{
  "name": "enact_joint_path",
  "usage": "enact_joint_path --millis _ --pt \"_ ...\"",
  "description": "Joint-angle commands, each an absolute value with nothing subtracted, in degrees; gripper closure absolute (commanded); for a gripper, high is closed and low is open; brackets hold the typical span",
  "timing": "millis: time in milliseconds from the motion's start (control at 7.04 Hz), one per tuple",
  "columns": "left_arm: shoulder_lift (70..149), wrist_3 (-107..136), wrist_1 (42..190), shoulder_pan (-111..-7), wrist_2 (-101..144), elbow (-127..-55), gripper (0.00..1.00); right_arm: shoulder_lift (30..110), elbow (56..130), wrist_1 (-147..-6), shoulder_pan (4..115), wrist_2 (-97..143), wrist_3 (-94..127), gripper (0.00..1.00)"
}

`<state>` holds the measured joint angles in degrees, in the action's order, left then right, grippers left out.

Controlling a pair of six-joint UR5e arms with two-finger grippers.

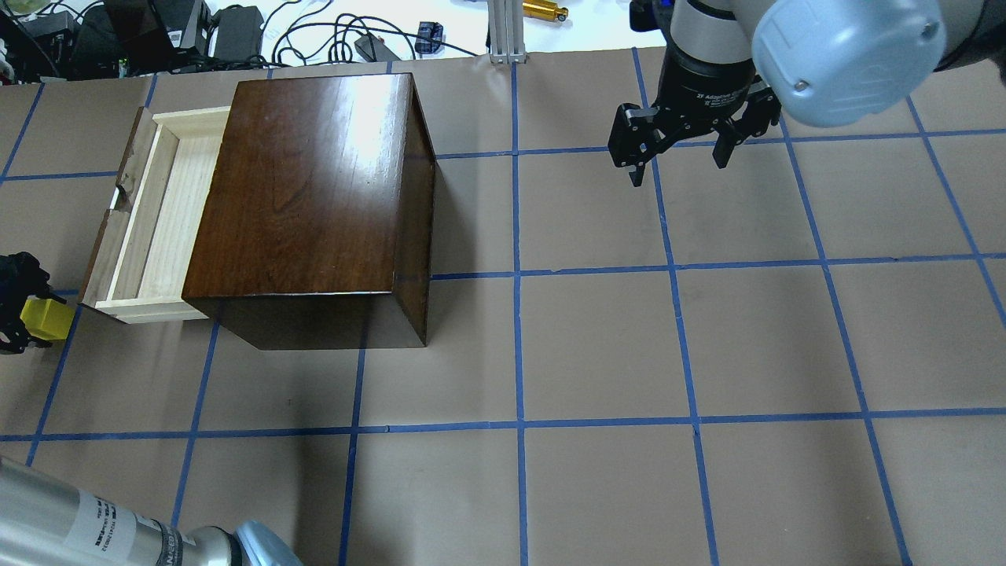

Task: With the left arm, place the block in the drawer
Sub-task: 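Close the left gripper on the yellow cube and lift it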

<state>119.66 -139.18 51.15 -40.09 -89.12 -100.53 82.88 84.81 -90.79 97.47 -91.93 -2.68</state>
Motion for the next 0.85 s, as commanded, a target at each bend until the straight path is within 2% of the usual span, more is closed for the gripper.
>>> enact_joint_path --millis 0,142,284,710 --pt "119.6 -139.3 51.2 -40.1 -89.1 -100.4 0.92 82.9 84.8 -90.8 97.5 -91.9 -2.6 0.00" --pt "119.4 -139.2 51.2 -40.1 -89.2 -100.1 0.93 82.9 84.8 -90.8 97.5 -91.9 -2.6 0.00" --pt "117.5 -138.6 51.8 -40.0 -89.0 -99.9 0.98 82.9 84.8 -90.8 97.5 -91.9 -2.6 0.00" --pt "108.8 -138.3 62.9 -40.9 -88.7 -96.4 1.00 82.9 84.8 -90.8 97.5 -91.9 -2.7 0.00"
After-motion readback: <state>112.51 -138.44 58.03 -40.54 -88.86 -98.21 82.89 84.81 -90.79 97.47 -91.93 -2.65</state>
